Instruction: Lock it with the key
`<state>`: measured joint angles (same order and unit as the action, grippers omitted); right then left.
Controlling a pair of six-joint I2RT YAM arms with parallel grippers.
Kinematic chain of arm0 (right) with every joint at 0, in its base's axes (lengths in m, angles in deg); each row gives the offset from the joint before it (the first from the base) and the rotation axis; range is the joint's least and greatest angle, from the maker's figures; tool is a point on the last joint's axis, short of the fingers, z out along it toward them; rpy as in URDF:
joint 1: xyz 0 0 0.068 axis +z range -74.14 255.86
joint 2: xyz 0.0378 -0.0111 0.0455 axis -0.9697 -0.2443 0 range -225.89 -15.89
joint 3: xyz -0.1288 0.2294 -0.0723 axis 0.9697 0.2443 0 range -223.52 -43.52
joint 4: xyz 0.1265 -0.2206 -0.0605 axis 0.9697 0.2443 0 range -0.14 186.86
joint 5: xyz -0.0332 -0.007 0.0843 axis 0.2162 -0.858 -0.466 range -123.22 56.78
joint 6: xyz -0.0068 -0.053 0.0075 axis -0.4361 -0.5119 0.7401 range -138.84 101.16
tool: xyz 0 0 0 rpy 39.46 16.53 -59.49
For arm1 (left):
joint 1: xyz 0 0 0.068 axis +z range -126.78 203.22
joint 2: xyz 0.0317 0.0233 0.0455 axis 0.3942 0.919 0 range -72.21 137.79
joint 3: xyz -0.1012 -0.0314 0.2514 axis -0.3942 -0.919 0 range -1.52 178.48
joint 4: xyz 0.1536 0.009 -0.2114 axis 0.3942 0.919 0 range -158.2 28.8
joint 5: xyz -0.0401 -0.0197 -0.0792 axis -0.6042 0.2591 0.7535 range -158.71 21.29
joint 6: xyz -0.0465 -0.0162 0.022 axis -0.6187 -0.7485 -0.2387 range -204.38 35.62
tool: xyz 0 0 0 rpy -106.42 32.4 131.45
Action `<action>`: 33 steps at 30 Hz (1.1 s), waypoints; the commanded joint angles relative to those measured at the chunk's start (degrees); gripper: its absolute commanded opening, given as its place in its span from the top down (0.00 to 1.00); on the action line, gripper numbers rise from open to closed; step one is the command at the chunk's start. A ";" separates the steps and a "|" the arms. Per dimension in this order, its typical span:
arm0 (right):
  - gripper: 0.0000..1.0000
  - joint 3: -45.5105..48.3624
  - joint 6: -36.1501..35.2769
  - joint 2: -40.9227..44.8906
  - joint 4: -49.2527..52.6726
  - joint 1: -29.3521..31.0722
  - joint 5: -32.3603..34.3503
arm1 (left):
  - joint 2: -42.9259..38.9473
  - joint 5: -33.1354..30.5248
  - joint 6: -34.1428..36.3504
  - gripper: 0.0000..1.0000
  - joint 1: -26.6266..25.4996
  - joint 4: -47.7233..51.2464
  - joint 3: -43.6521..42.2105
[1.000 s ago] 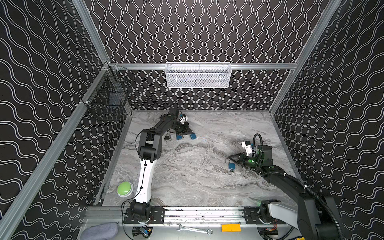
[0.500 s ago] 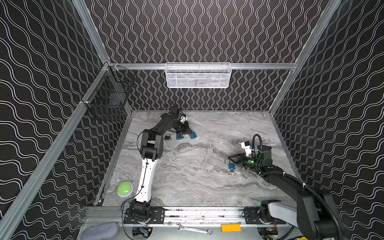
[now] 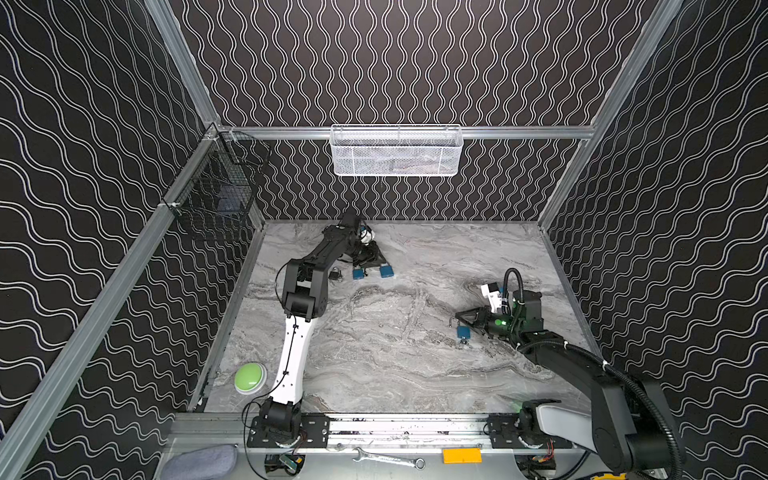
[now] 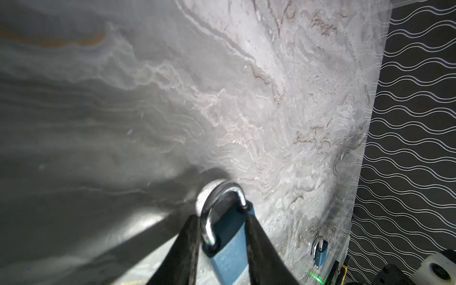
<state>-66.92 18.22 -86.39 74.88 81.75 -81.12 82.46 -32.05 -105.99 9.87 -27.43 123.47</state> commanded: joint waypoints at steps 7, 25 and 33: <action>1.00 -3.92 -0.93 -1.75 0.96 0.08 1.82 | -3.08 0.76 -4.22 0.61 0.07 -5.46 0.29; 1.00 -35.86 -5.57 -23.48 12.90 8.84 14.95 | -32.42 -5.67 -6.33 0.47 7.63 -16.43 -21.97; 1.00 -50.22 -6.84 -40.09 14.58 13.98 18.26 | -47.69 -9.76 -6.69 0.41 10.53 -18.06 -38.48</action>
<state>-114.24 12.80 -123.04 87.77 94.71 -65.21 37.37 -39.41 -112.89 20.23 -43.19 87.62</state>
